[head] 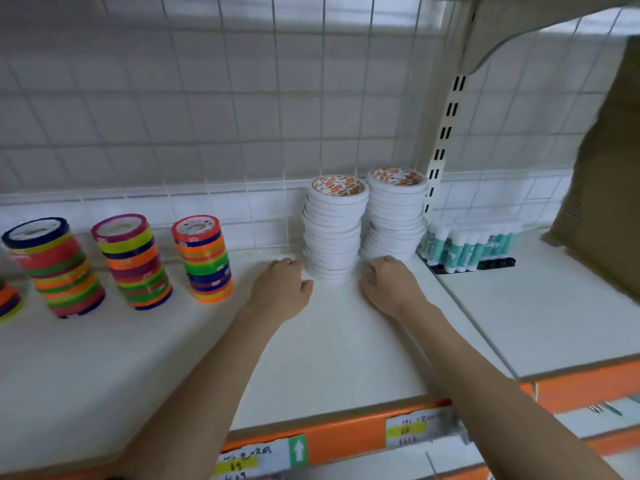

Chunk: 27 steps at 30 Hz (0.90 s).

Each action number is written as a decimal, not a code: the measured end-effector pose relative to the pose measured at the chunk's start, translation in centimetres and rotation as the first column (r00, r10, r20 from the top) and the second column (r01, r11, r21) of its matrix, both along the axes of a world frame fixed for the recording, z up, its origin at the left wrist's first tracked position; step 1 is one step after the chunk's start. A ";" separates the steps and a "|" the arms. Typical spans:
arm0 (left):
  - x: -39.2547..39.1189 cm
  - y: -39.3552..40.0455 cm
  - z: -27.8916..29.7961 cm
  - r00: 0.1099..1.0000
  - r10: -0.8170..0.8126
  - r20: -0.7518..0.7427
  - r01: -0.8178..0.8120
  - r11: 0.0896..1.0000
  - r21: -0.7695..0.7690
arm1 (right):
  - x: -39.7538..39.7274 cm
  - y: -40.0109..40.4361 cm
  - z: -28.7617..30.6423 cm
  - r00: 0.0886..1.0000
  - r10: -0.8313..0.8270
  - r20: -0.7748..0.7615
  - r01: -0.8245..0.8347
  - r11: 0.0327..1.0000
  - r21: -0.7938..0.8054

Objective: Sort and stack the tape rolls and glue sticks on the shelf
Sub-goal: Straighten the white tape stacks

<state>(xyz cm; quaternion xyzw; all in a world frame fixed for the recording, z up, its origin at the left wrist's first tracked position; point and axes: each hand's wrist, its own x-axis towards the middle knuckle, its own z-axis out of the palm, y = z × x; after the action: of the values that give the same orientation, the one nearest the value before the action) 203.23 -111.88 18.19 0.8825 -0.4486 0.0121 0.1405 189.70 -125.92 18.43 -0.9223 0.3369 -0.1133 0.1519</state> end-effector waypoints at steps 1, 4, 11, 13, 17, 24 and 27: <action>0.5 -0.8 -0.3 1.000 0.010 -0.021 -0.011 1.000 -0.005 | 0.2 -0.2 0.1 1.000 0.012 -0.002 -0.012 1.000 -0.003; 1.8 -2.2 -0.8 0.996 0.051 -0.071 -0.050 0.999 0.009 | 0.8 -0.5 0.2 0.999 0.037 -0.022 -0.037 0.999 0.005; 3.1 -3.1 -1.6 0.982 0.039 -0.184 -0.059 0.993 -0.104 | 2.0 -0.8 0.2 0.996 0.050 -0.070 -0.047 0.997 0.054; 2.9 -3.1 -1.8 0.981 0.020 -0.193 -0.049 0.988 -0.148 | 1.9 -1.1 0.2 0.995 0.067 -0.075 -0.064 0.997 0.043; 2.2 -2.9 -2.0 0.974 0.016 -0.225 -0.062 0.978 -0.199 | 1.6 -1.6 0.1 0.990 0.125 -0.066 -0.123 0.992 0.030; 0.4 -0.5 -2.1 0.975 0.032 -0.220 -0.072 0.982 -0.177 | 0.5 -1.4 -0.1 0.955 0.291 -0.054 -0.290 0.957 0.022; -0.5 1.4 -2.5 0.985 0.015 -0.170 -0.045 0.984 -0.171 | -0.2 -1.0 -0.4 0.933 0.358 -0.039 -0.358 0.934 0.002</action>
<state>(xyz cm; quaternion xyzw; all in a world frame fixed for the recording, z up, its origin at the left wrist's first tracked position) 202.72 -110.51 15.74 0.8715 -0.4189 -0.0212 0.2542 189.50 -126.91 17.98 -0.9706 0.1661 -0.0668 0.1611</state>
